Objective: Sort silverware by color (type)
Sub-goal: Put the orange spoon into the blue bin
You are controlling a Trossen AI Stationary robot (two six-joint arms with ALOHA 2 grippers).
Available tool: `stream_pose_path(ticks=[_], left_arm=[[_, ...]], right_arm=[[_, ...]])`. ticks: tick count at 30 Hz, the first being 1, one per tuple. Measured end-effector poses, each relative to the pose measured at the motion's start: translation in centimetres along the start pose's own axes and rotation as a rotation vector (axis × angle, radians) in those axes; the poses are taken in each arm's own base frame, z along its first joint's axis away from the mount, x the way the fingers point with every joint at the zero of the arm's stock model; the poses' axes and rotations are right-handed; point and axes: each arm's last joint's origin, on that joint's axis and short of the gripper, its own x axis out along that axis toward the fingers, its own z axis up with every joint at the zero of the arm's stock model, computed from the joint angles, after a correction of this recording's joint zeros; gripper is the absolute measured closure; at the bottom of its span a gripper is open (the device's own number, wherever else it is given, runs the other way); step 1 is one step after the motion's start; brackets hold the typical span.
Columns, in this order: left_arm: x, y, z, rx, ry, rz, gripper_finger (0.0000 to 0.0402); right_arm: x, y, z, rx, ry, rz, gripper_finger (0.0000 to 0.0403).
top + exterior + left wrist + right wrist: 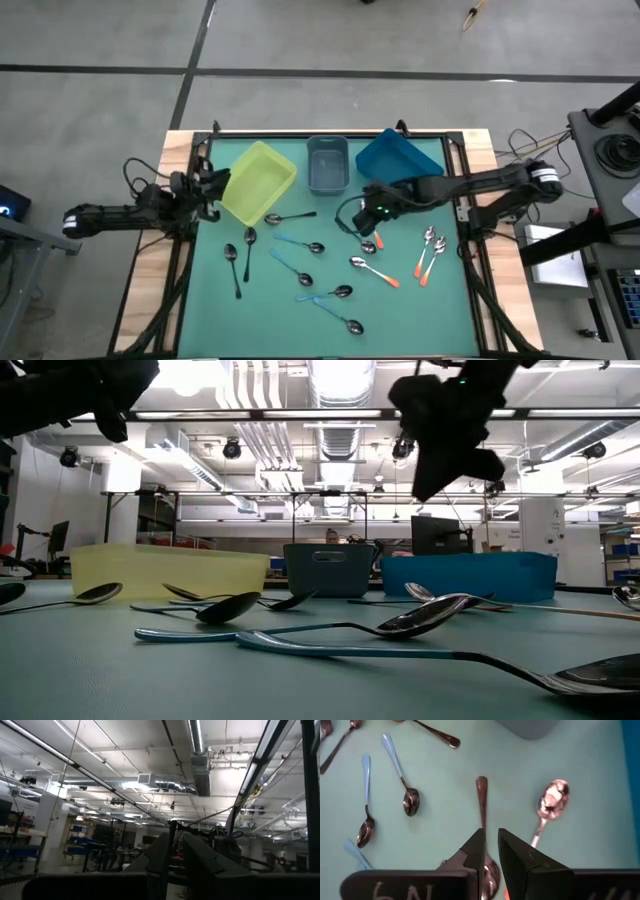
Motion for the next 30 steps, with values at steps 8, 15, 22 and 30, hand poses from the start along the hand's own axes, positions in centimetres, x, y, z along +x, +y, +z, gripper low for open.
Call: stream_pose_path(ticks=[8, 15, 22, 30], left_arm=[[-0.2, 0.3, 0.4, 0.077, -0.033, 0.094, 0.0364], [-0.4, 0.5, 0.9, 0.19, -0.059, 0.156, 0.0364], [-0.3, 0.7, 1.5, 0.281, -0.044, 0.235, 0.0364], [0.0, 0.7, 2.0, 0.36, -0.021, 0.247, 0.0364]], right_arm=[[3.1, 2.2, 1.5, -0.006, 0.044, -0.056, 0.0359], [5.5, 2.0, 2.6, 0.032, 0.112, -0.159, 0.0359], [7.2, 1.2, 3.7, 0.064, 0.134, -0.211, 0.0359], [8.1, 1.5, 4.7, 0.085, 0.08, -0.172, 0.0359]])
